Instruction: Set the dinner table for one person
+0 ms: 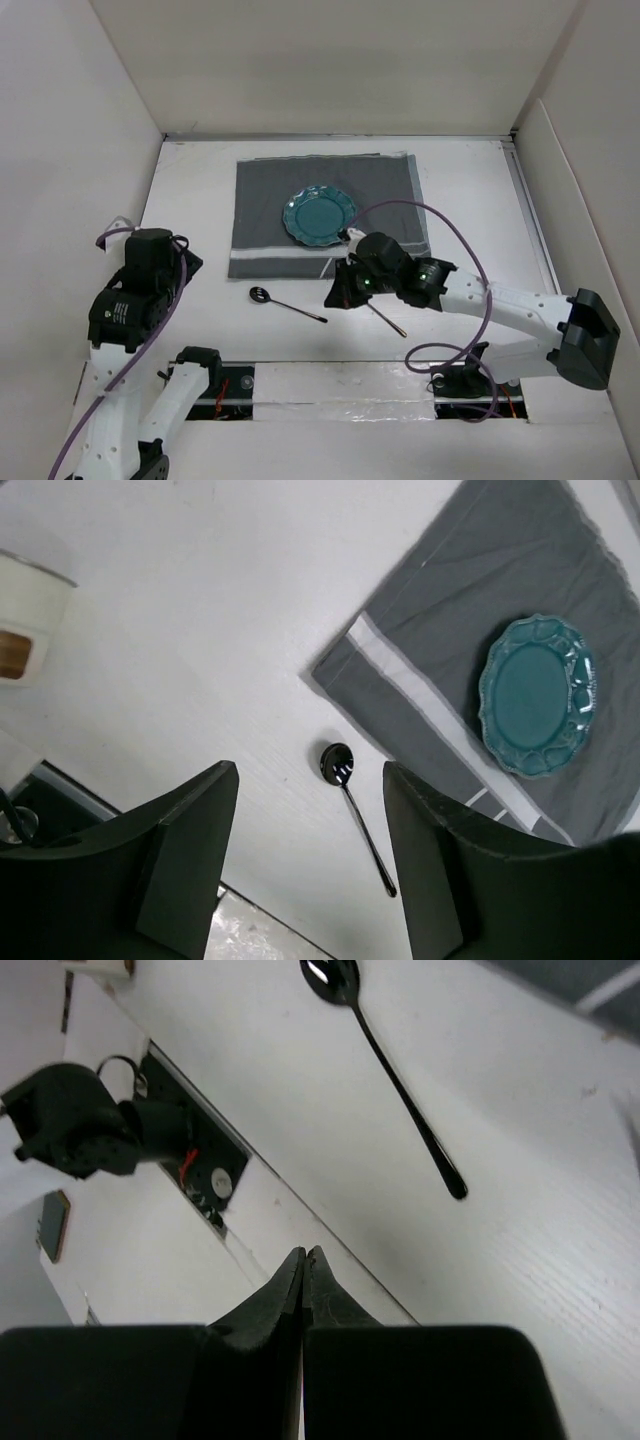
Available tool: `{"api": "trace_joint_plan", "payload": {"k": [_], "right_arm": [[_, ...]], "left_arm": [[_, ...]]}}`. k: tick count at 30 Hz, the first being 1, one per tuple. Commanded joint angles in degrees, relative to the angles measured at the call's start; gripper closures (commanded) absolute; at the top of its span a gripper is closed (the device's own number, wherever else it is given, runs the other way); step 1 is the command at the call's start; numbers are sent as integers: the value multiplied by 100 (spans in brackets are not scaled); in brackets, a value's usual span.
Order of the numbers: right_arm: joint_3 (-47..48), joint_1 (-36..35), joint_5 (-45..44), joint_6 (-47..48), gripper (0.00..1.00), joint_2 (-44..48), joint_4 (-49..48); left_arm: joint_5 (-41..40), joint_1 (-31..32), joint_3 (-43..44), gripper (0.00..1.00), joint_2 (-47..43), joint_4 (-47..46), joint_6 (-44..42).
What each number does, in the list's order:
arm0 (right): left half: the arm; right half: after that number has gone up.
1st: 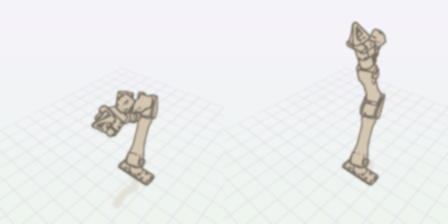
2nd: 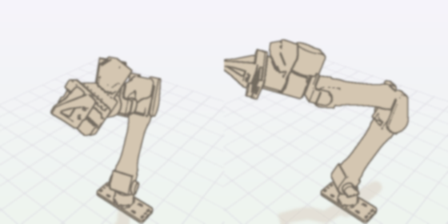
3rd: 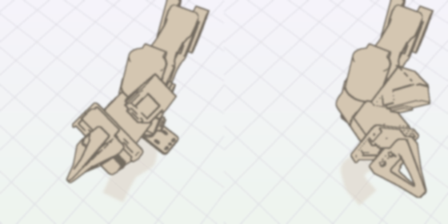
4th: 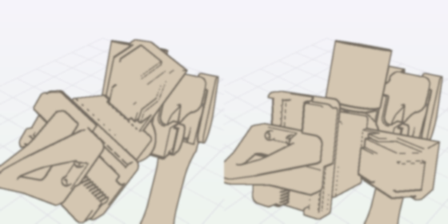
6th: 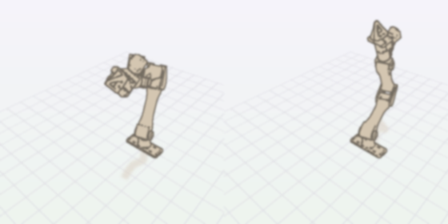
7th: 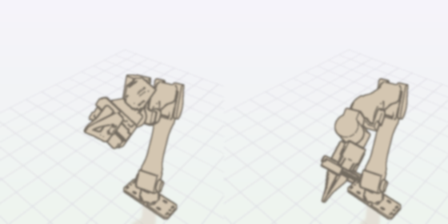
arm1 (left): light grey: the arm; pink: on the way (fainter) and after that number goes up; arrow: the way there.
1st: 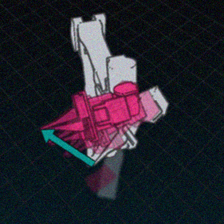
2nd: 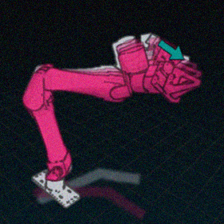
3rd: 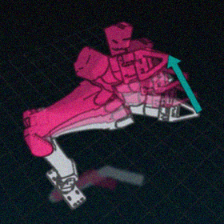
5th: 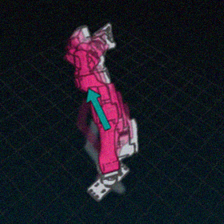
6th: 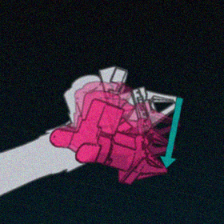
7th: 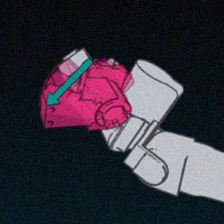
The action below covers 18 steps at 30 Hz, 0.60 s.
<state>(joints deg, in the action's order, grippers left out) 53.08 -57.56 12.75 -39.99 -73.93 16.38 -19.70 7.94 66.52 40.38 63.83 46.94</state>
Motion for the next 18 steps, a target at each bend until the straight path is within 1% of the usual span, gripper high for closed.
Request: {"api": "trace_joint_plan", "payload": {"k": [1,2,4,5,6,7,9,10,11,12,14,15,16,18], "right_arm": [[-463,-18,289,-9,100,535,-215],[-509,-18,289,-9,100,633,-136],[-570,-18,272,69,94,801,31],[-605,-18,228,96,86,1106,258],[-623,-18,228,96,82,1109,260],[-641,-18,193,131,79,1222,304],[-685,-18,140,184,73,1504,444],[-702,-18,148,210,72,1583,462],[-720,-18,131,228,71,1644,523],[-720,-18,96,263,70,1723,594],[-711,87,17,298,69,1768,760],[-685,87,17,351,69,1768,822],[-676,157,60,430,69,1751,866],[-667,210,78,500,68,1751,954]], "left_arm": [[-130,14,-340,42,563,130,560],[-174,14,-342,42,567,138,562],[-349,14,-456,42,1109,138,623],[-715,-256,-447,39,1417,86,606],[-719,-258,-421,37,1420,85,476],[-771,-380,-403,35,1742,42,326],[-807,-828,-237,32,2095,-81,71],[-763,-995,-149,31,2375,-116,-148],[-580,-1171,-79,30,2474,-317,-280],[-439,-1607,44,30,2570,-415,-430],[-150,-2023,211,30,2852,-616,-798],[-113,-2338,421,30,2948,-626,-913],[-113,-2489,519,31,3228,-592,-1028],[-165,-2675,703,32,3502,-355,-1266]]}}
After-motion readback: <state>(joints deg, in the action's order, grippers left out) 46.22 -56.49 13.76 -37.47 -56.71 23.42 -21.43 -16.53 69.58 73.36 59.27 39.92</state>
